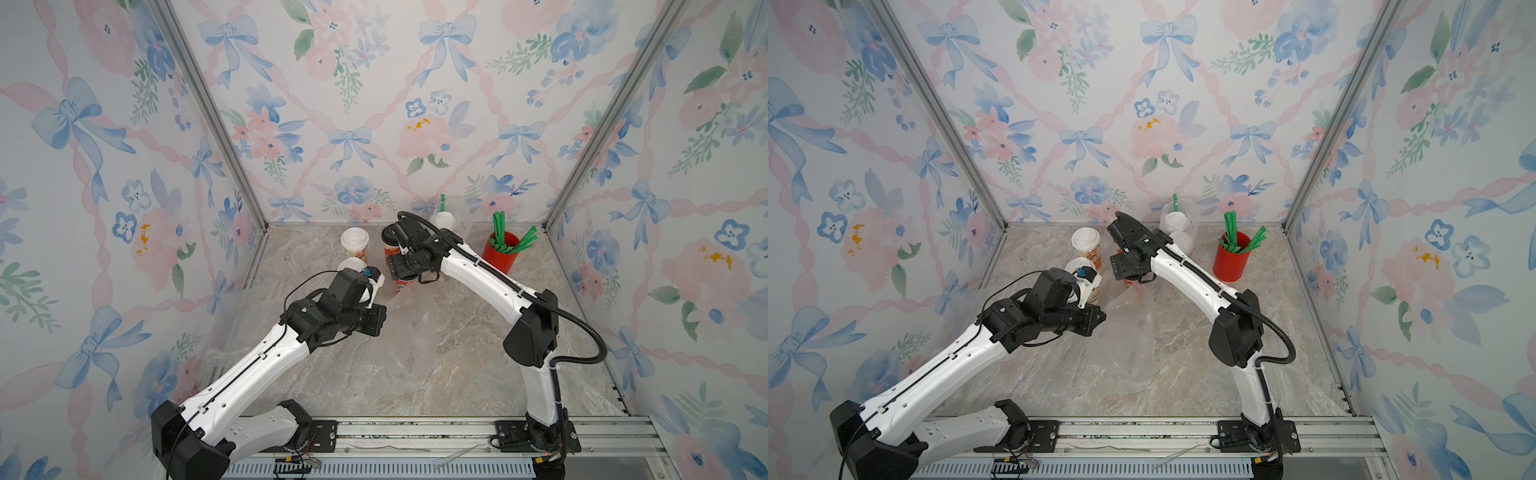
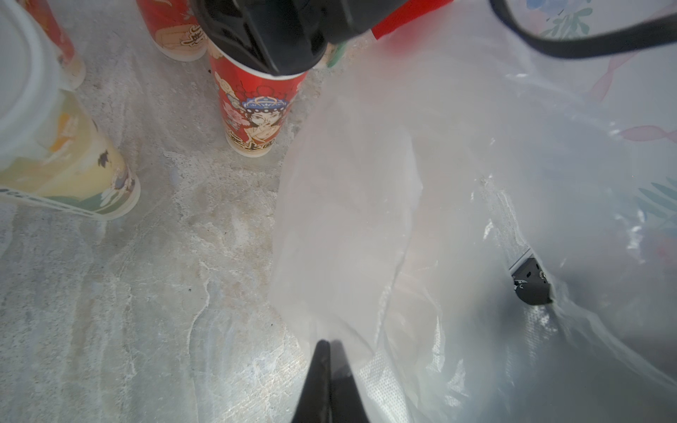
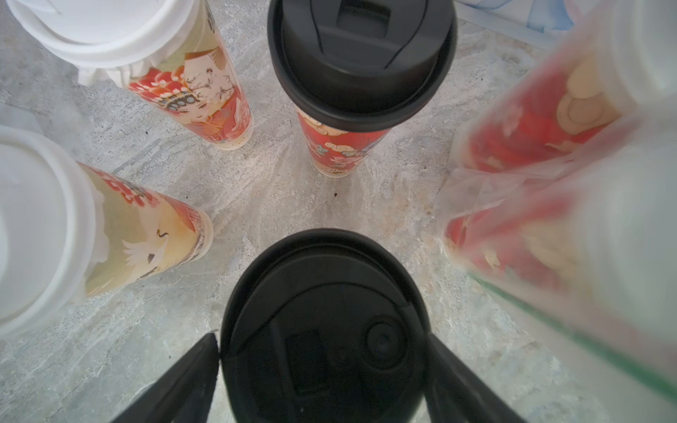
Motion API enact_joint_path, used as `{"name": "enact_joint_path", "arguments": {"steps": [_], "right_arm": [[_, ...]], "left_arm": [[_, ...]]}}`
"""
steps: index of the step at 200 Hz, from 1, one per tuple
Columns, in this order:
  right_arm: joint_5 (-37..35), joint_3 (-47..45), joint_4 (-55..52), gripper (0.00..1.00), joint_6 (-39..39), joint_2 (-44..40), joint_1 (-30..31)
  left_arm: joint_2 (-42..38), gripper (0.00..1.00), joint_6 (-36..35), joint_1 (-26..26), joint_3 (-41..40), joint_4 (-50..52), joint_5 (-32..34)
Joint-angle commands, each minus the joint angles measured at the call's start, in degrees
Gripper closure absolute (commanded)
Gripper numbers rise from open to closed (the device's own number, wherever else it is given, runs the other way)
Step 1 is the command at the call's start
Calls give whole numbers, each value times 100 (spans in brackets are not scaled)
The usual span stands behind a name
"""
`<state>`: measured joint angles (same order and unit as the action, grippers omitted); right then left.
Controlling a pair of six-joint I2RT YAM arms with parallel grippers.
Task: Pack milk tea into plastic carrier bags
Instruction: Pick up the milk tea cup at the center of the board.
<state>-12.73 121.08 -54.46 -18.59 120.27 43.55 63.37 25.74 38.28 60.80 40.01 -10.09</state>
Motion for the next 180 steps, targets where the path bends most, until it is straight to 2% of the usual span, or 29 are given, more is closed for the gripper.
{"name": "enact_joint_path", "arguments": {"steps": [1,70,98,180], "right_arm": [[-141,86,-88,18,3,76,4],[-169,8,-6,23,-16,93,8],[-183,53,14,28,-26,104,6],[-374,521,-346,30,80,-298,62]], "left_arm": [[-102,100,32,-33,-34,3,-53],[-134,100,37,-52,-55,4,-42],[-174,100,29,-56,-53,3,-40],[-172,100,137,-73,29,-46,-58]]}}
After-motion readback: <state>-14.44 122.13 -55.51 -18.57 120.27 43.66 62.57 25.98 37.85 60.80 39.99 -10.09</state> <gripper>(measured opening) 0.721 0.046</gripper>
